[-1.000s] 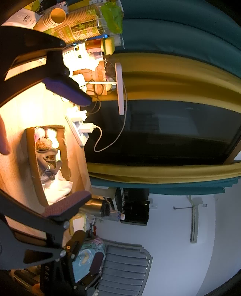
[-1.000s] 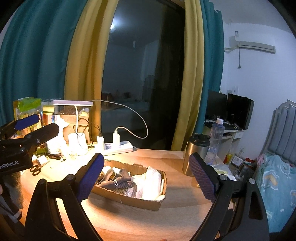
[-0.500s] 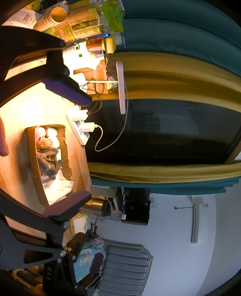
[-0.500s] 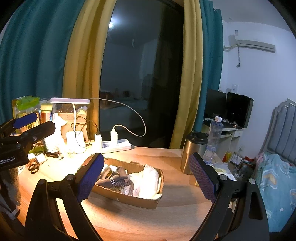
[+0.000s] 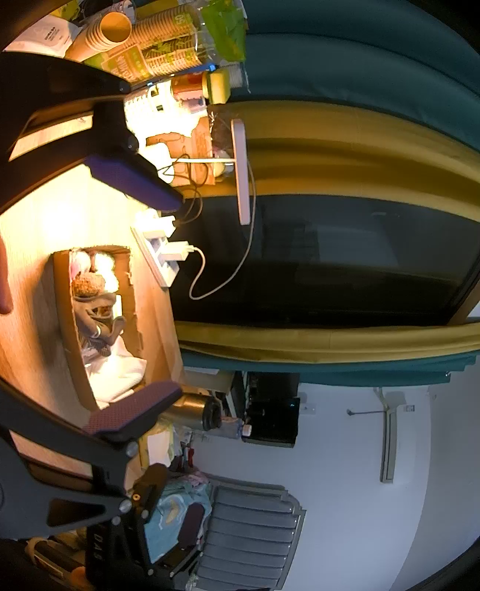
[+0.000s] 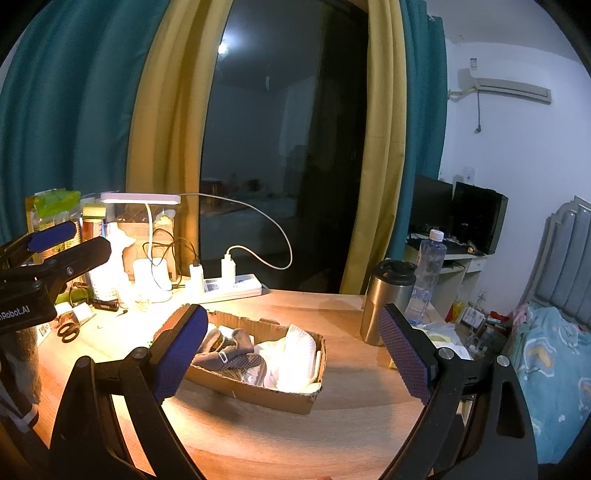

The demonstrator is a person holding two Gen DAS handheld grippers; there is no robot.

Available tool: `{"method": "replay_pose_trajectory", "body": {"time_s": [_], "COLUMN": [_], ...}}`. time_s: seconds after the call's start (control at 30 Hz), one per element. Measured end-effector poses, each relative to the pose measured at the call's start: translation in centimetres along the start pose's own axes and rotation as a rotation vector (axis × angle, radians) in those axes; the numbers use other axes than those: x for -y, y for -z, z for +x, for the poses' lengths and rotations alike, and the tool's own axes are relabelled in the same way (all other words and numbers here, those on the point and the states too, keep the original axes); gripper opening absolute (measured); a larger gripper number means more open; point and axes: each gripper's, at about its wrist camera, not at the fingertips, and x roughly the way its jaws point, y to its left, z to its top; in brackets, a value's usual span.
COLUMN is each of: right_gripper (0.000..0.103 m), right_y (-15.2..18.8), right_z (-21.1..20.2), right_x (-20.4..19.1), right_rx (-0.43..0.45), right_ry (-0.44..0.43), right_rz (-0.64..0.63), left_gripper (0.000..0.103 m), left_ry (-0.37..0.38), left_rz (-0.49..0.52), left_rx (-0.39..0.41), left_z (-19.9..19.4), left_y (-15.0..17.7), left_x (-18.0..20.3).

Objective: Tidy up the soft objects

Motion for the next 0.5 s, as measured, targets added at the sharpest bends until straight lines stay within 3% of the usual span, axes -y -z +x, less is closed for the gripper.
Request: {"method": "replay_pose_trajectory", "body": {"time_s": [0.5], "right_gripper": [0.095], "right_y": [0.26], "right_z": [0.2], "right_x": [0.04], "right_rx": [-0.005], "right_ry": [-0.019], "right_rz": [0.007], "left_gripper": [0.094], "left_ry": [0.005], "left_rz": [0.002], "left_rx": [-0.002], "left_z": [0.05], "left_y": [0.09], "left_x": [0.28]}}
